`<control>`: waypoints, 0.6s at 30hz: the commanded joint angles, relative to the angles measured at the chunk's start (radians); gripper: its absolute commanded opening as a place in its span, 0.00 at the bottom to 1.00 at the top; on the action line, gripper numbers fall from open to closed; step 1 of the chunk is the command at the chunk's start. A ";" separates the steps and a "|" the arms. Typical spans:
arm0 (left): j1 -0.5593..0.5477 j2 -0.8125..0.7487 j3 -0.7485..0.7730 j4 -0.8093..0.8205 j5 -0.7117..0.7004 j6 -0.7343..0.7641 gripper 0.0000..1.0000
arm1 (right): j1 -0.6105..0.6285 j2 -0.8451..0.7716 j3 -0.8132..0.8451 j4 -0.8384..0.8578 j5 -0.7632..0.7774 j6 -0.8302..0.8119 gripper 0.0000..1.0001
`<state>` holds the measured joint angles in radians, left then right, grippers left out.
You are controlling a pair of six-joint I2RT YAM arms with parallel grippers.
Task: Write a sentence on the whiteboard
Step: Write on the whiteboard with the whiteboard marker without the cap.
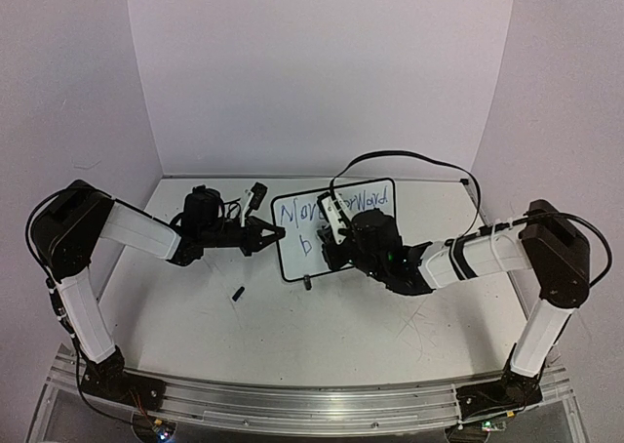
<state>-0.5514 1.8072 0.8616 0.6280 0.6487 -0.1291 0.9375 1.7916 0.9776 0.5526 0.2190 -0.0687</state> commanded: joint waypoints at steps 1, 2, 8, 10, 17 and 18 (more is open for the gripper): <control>0.018 -0.005 -0.001 -0.060 -0.169 0.072 0.00 | 0.004 0.015 0.039 0.028 0.010 -0.010 0.00; 0.018 -0.005 -0.001 -0.060 -0.169 0.073 0.00 | 0.004 0.015 0.040 0.029 0.019 -0.007 0.00; 0.018 -0.008 -0.001 -0.061 -0.168 0.075 0.00 | 0.004 0.036 0.052 0.030 0.047 -0.005 0.00; 0.018 -0.008 -0.001 -0.061 -0.166 0.075 0.00 | 0.004 0.042 0.055 0.031 0.050 -0.006 0.00; 0.018 -0.008 0.000 -0.061 -0.163 0.077 0.00 | 0.006 0.058 0.070 0.027 0.028 -0.012 0.00; 0.018 -0.008 0.000 -0.061 -0.163 0.077 0.00 | 0.008 0.060 0.072 0.026 0.024 -0.013 0.00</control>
<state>-0.5510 1.8072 0.8616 0.6266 0.6468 -0.1295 0.9444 1.8268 1.0070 0.5576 0.2438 -0.0750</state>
